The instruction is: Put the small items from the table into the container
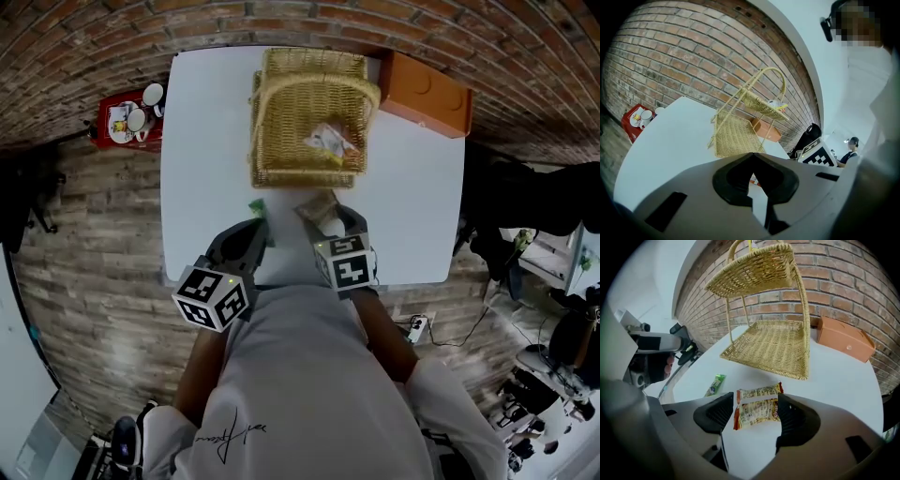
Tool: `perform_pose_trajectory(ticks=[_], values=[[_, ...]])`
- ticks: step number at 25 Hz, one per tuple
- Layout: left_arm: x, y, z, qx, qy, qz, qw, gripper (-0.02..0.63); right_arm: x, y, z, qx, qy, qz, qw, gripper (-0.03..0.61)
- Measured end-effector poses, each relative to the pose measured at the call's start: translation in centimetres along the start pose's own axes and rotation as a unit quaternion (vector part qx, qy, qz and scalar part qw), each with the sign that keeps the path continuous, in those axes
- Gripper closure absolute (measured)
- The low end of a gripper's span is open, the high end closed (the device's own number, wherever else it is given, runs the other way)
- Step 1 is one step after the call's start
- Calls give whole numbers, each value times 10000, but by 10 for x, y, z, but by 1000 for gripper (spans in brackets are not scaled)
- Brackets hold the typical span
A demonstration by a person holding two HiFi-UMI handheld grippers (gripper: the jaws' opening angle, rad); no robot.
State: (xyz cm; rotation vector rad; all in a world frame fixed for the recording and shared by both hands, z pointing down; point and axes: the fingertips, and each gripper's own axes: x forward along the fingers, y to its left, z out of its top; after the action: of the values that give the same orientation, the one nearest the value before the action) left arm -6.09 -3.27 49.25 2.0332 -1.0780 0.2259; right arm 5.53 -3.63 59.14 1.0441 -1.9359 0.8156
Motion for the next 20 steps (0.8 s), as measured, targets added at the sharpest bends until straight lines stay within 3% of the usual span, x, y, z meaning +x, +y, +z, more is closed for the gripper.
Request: perform_pose_trajectory(ticks=[9, 20], values=[[4, 10, 0, -95, 104, -16, 9999, 604, 11, -6, -6, -187, 321, -274, 9989, 319], [8, 15, 3, -173, 144, 8, 9997, 604, 18, -10, -14, -129, 563, -279, 9979, 322]])
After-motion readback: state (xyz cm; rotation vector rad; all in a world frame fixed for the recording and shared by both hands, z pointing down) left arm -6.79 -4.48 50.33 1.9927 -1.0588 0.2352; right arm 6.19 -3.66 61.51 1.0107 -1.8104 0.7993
